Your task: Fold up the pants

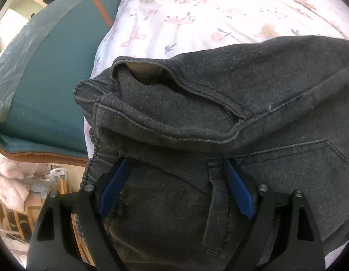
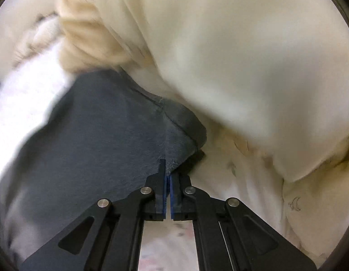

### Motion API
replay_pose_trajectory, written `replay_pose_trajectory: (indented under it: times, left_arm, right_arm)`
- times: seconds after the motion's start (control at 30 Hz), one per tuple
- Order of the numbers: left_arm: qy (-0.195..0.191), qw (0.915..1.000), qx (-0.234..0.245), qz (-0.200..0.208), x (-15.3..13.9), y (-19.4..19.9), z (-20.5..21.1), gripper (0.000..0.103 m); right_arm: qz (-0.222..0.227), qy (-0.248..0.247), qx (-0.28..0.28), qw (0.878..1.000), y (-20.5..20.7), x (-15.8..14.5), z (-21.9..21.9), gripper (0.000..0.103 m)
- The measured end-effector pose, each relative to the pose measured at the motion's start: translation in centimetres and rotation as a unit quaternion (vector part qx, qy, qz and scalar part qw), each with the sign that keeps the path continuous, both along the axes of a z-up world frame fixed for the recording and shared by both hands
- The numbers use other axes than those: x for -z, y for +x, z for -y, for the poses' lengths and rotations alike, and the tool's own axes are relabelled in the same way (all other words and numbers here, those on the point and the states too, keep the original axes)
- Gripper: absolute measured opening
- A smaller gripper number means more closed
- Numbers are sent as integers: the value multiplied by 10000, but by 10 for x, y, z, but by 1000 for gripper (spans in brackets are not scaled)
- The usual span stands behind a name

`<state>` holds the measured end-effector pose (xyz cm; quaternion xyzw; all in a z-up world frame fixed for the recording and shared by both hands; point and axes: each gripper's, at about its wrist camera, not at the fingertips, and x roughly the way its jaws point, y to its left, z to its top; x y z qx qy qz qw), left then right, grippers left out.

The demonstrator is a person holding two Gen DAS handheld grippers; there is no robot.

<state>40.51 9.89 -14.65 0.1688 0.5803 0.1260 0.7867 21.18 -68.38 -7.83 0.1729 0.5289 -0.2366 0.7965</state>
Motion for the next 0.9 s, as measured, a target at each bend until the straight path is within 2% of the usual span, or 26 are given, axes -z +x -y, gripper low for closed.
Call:
replay_pose_trajectory:
  times: [0.03,0.13,0.23,0.3,0.37,0.43,0.47,0.53,0.6,0.67,0.7,0.77,0.8,0.83,0.87,0.9]
  left_arm:
    - [2,10000,2,8,-3,-3,-2,84]
    - [-513,9980,79,358,-32,-30,0,83]
    - [-1235,9884,-146,869,-68,-65,-19,83]
    - [-1586,9776,-711,1189,-83,-93,-49,86]
    - [-1597,9687,-1333,1353,-84,-119,-77,87]
    - [-1307,9594,-2082,1385,-70,-144,-99,87]
    - [-1407,9538,-2349,1238,-60,-152,-105,87]
    - [-1942,9396,-2623,1028,-41,-159,-110,87]
    - [-2466,9250,-2547,1370,-33,-163,-106,87]
    - [-2715,9112,-2561,1743,-31,-166,-108,87]
    - [-2793,8992,-2790,1887,-25,-165,-113,87]
    - [-3189,8721,-3135,1989,-15,-163,-127,87]
    - [-3245,8634,-3309,1995,-8,-160,-132,87]
    - [-3271,8604,-3349,2016,-3,-155,-135,87]
    - [-3226,8624,-3328,2037,0,-150,-136,86]
    - [-2961,8770,-3211,2000,3,-143,-133,82]
  right_arm:
    - [-297,165,-4,9994,2,18,-1,0]
    - [-124,-108,-73,9998,-2,12,-10,5]
    - [-111,168,73,9998,-17,7,-10,21]
    - [102,400,137,9991,-33,6,-8,65]
    - [362,470,507,9969,-57,6,-8,76]
    - [503,831,661,9931,-72,22,-11,76]
    - [504,896,666,9925,-77,28,-12,76]
    - [513,774,701,9932,-86,34,-22,76]
    - [343,647,763,9944,-97,37,-29,76]
    - [221,505,714,9959,-99,38,-37,77]
    - [183,461,664,9966,-101,38,-40,77]
    - [181,482,622,9967,-106,36,-41,77]
    - [213,524,632,9964,-110,33,-40,77]
    - [368,661,685,9948,-115,31,-37,77]
    - [573,812,744,9923,-120,28,-33,77]
    - [893,1053,793,9872,-128,27,-31,77]
